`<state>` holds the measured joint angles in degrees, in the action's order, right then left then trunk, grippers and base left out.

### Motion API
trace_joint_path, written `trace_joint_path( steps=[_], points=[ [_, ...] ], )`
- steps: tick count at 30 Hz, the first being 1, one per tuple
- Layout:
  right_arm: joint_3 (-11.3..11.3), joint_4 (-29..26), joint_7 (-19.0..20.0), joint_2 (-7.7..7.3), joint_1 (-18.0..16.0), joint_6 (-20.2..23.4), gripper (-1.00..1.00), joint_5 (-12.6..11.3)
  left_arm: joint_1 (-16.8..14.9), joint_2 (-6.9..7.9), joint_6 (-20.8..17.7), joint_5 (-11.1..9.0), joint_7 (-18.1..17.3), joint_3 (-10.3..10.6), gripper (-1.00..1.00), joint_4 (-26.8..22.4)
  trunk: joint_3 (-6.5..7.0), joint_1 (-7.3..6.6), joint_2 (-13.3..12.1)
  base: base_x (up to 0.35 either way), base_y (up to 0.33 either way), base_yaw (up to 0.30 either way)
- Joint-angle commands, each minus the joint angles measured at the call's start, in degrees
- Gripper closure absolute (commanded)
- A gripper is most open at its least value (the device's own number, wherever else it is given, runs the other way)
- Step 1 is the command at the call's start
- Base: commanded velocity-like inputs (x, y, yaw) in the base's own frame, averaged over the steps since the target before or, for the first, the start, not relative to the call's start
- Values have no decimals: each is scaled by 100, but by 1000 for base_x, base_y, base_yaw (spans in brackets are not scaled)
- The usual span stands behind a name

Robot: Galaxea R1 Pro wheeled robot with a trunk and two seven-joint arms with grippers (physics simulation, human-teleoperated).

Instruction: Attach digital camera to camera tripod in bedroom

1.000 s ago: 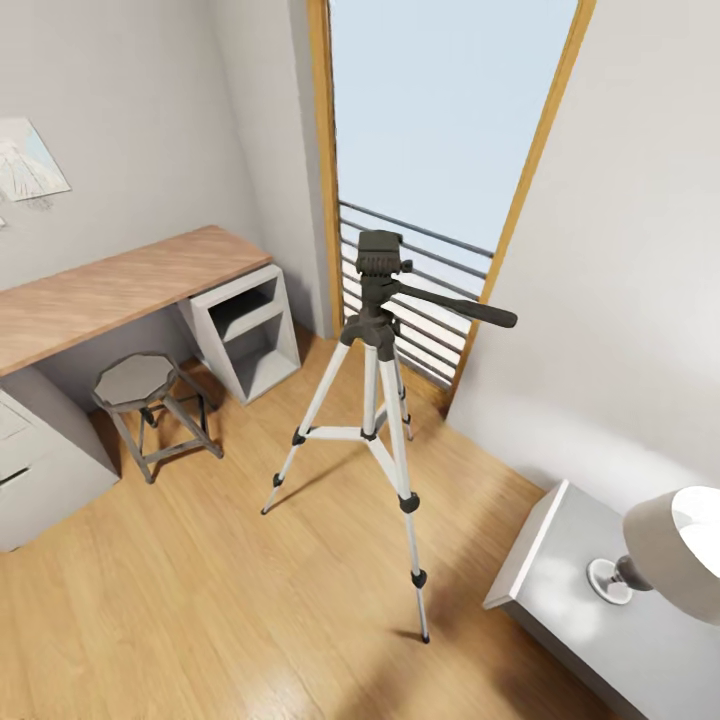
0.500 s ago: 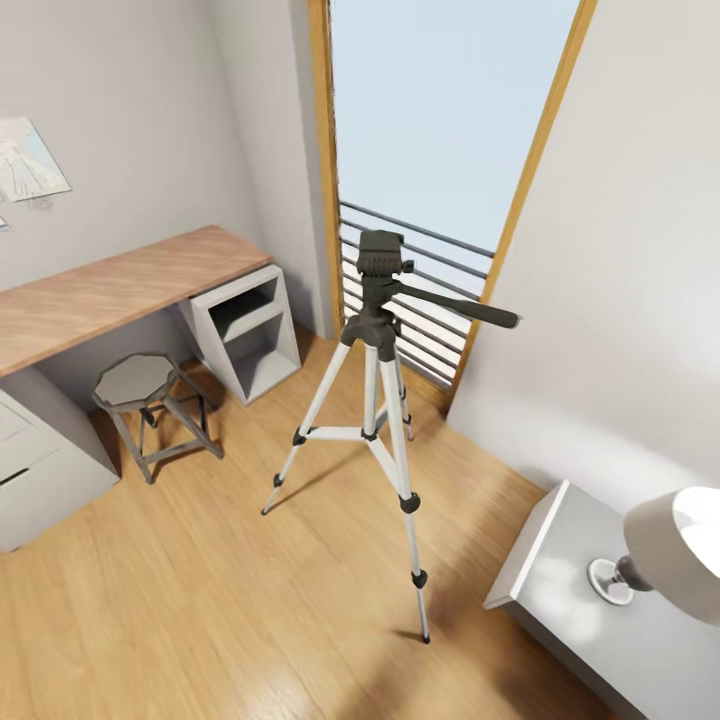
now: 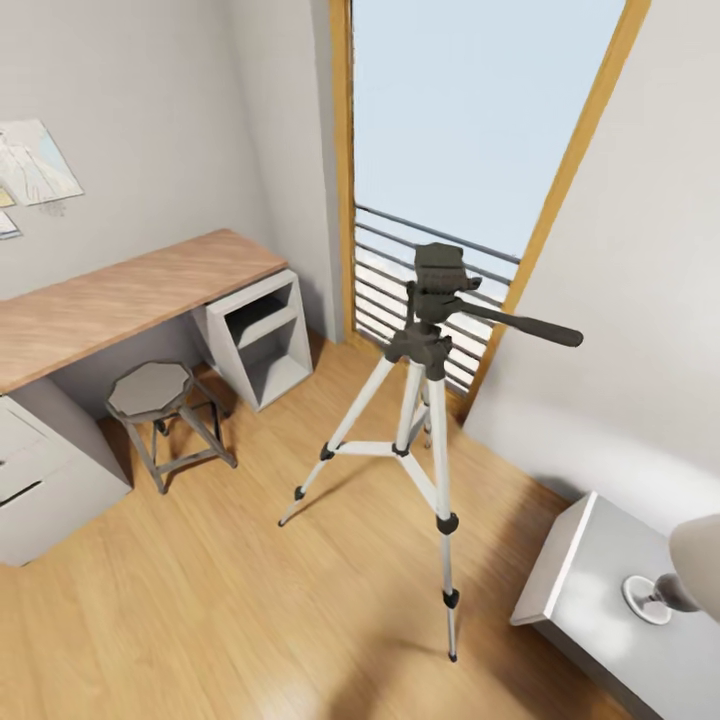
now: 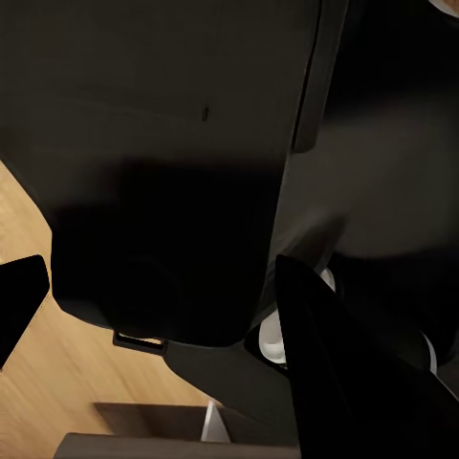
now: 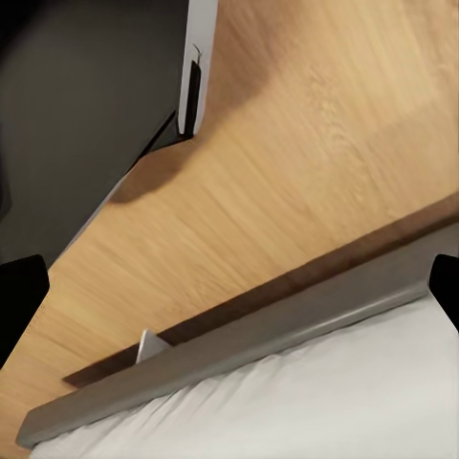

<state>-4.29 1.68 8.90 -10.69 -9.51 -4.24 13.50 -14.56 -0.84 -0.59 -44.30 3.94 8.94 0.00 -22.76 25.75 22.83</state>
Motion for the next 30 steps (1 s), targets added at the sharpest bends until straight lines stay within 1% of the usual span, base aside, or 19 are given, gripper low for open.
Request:
trace_joint_path(
  steps=[1,23,30],
  points=[
    [-46,19,10,-3,-7,-36,-100,48,-3,-2,-6,-27,19,46,100,0,-7,3,8,67,123,0],
    [-54,25,0,9,-7,-69,-100,41,-3,-4,-3,-27,19,46,100,0,-7,3,8,5,10,-2],
    [-55,23,-5,21,-7,-34,-100,36,-3,-4,-3,-26,19,46,100,0,-7,3,8,0,0,-181]
  ],
)
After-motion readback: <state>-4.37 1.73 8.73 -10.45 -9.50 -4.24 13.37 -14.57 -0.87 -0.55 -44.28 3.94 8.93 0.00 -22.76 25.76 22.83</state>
